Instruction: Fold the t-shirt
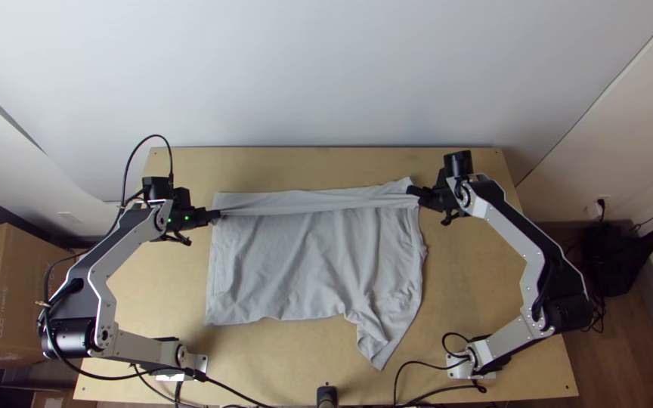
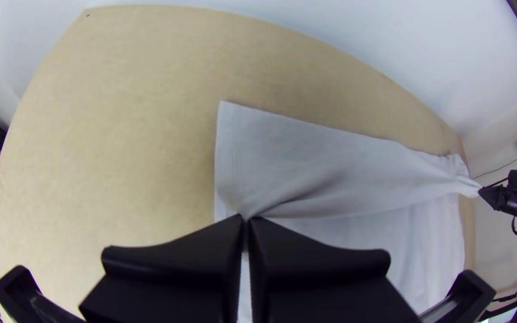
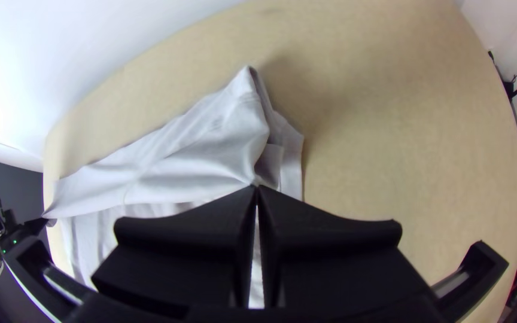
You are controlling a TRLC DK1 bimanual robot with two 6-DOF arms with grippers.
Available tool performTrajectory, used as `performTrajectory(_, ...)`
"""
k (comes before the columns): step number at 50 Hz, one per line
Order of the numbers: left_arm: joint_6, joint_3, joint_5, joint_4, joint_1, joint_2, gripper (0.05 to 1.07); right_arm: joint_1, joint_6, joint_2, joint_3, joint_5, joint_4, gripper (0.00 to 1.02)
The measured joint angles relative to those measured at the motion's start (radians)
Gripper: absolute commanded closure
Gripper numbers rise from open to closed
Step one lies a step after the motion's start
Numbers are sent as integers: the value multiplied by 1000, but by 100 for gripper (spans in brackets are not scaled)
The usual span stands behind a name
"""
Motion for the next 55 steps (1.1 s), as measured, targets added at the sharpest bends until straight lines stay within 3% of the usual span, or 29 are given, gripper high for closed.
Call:
performTrajectory(12, 10, -94, 1, 74, 6, -31, 105, 0, -7, -46, -166, 0, 93, 100)
performTrajectory(15, 10, -111, -8, 93, 6, -31, 98, 0, -7, -46, -192, 0, 107, 100)
performTrajectory(17, 11, -117, -11, 97, 6, -31, 81, 0, -7, -46, -203, 0, 109, 100)
performTrajectory(20, 11, -123, -12, 102, 6, -31, 39, 0, -7, -46, -213, 0, 111, 97)
performTrajectory(22, 17, -124, -15, 97, 6, -31, 13, 0, -7, -46, -216, 0, 112, 81)
performTrajectory(23, 21, -123, -16, 91, 7, -31, 10, 0, -7, -47, -217, 0, 112, 69)
performTrajectory(27, 44, -117, -18, 31, 19, -31, 10, -2, -7, -64, -224, 1, 114, 28)
performTrajectory(29, 53, -116, -18, 8, 29, -31, 10, -6, -7, -86, -236, 1, 114, 20)
performTrajectory(40, 60, -102, 14, -27, 126, -91, 10, -74, -7, -259, -254, 1, 57, 14)
performTrajectory(55, 94, -19, 91, -238, 192, -283, 10, -83, -7, -548, -256, 1, -249, 4)
